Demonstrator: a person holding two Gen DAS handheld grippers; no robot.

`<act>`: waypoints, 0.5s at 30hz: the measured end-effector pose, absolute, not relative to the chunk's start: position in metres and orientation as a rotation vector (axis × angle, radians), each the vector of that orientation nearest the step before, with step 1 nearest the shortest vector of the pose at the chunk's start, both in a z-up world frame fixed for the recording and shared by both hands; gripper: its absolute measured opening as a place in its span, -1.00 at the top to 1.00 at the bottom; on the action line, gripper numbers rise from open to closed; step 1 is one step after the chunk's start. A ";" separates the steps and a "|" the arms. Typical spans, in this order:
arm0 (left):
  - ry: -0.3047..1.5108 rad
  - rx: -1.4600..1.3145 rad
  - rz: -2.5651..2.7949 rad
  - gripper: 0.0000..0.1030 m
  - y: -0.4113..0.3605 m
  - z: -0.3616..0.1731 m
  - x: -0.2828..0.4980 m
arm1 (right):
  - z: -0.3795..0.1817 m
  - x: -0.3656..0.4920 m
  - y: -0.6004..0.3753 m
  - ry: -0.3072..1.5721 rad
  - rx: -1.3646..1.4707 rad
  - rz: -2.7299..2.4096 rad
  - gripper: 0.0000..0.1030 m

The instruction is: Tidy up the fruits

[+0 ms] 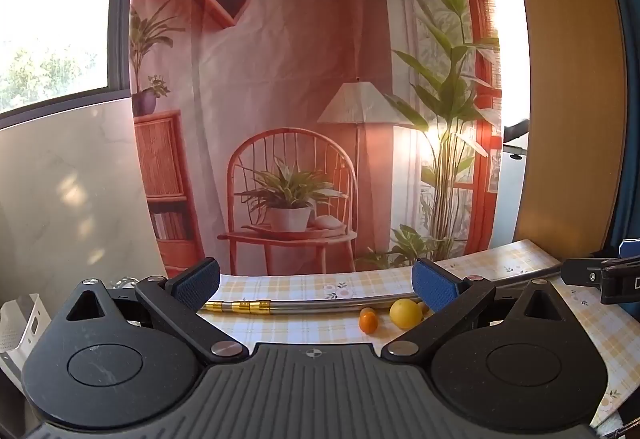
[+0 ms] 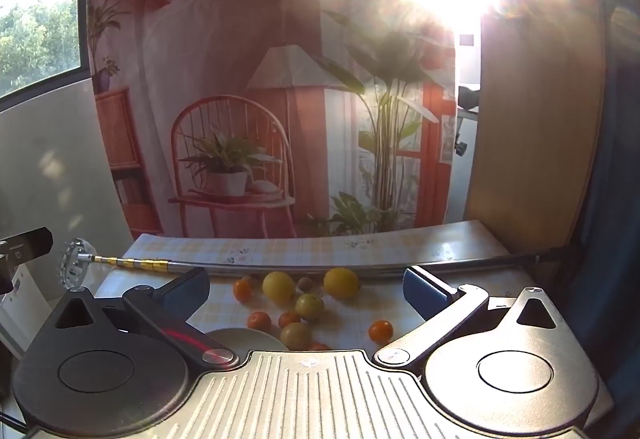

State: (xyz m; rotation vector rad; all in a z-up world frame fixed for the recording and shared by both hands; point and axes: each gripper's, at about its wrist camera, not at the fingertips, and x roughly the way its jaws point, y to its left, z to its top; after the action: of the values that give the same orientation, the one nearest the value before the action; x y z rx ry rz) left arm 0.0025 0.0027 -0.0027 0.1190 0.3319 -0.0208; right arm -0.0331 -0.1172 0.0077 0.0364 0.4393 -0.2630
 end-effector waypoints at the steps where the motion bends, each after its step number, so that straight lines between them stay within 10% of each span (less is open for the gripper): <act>1: 0.329 0.118 -0.020 -1.00 0.003 -0.004 0.002 | 0.007 -0.033 -0.117 0.437 0.033 -0.264 -1.00; 15: 0.310 0.099 -0.002 -1.00 0.002 -0.001 -0.003 | 0.010 -0.035 -0.117 0.431 0.024 -0.267 -1.00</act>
State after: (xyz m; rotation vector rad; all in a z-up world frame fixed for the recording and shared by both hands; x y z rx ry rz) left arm -0.0030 0.0021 -0.0006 0.0988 0.3100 -0.0015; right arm -0.0345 -0.1173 0.0104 0.0236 0.4311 -0.2670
